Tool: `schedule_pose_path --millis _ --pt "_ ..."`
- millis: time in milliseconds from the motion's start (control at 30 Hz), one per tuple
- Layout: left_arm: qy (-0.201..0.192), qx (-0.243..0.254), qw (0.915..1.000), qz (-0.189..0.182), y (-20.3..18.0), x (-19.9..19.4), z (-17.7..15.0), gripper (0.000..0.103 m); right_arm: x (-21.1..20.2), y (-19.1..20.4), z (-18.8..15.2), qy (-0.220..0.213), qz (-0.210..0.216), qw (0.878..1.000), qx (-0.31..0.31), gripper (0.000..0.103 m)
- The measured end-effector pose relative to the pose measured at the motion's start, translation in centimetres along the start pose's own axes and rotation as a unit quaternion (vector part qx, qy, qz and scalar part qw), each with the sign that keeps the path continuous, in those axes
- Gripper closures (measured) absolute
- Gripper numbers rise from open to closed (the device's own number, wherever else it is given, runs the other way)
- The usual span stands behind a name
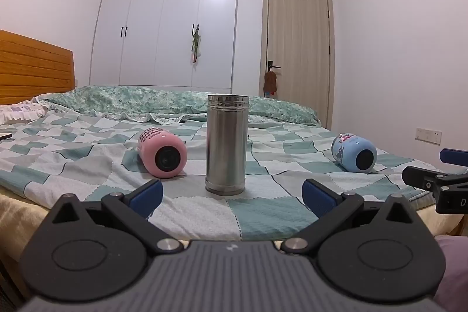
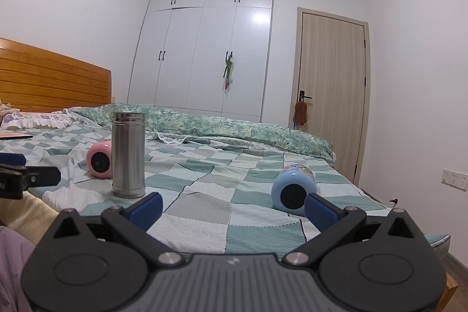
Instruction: Flip cup upright
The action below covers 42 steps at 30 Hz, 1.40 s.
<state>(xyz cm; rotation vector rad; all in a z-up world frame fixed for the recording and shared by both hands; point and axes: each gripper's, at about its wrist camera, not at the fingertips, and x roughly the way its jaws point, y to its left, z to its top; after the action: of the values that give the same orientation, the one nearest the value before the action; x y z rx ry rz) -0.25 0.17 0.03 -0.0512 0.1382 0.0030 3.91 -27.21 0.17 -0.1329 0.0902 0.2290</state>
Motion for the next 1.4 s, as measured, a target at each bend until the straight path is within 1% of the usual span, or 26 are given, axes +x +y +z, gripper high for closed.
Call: schedule_pose_path --millis 167,200,1400 --pt "-0.001 -0.002 1.0 0.001 0.43 0.0 0.14 0.0 -0.05 -0.01 0.03 -0.001 -0.001 1.0 0.001 0.0" --pt "0.0 0.001 1.0 0.0 -0.16 -0.01 -0.01 0.0 0.01 0.02 0.02 0.0 0.0 1.0 0.0 0.0" --pt "0.002 0.002 1.0 -0.001 -0.45 0.01 -0.13 0.0 -0.14 0.01 0.06 0.001 0.0 1.0 0.001 0.0"
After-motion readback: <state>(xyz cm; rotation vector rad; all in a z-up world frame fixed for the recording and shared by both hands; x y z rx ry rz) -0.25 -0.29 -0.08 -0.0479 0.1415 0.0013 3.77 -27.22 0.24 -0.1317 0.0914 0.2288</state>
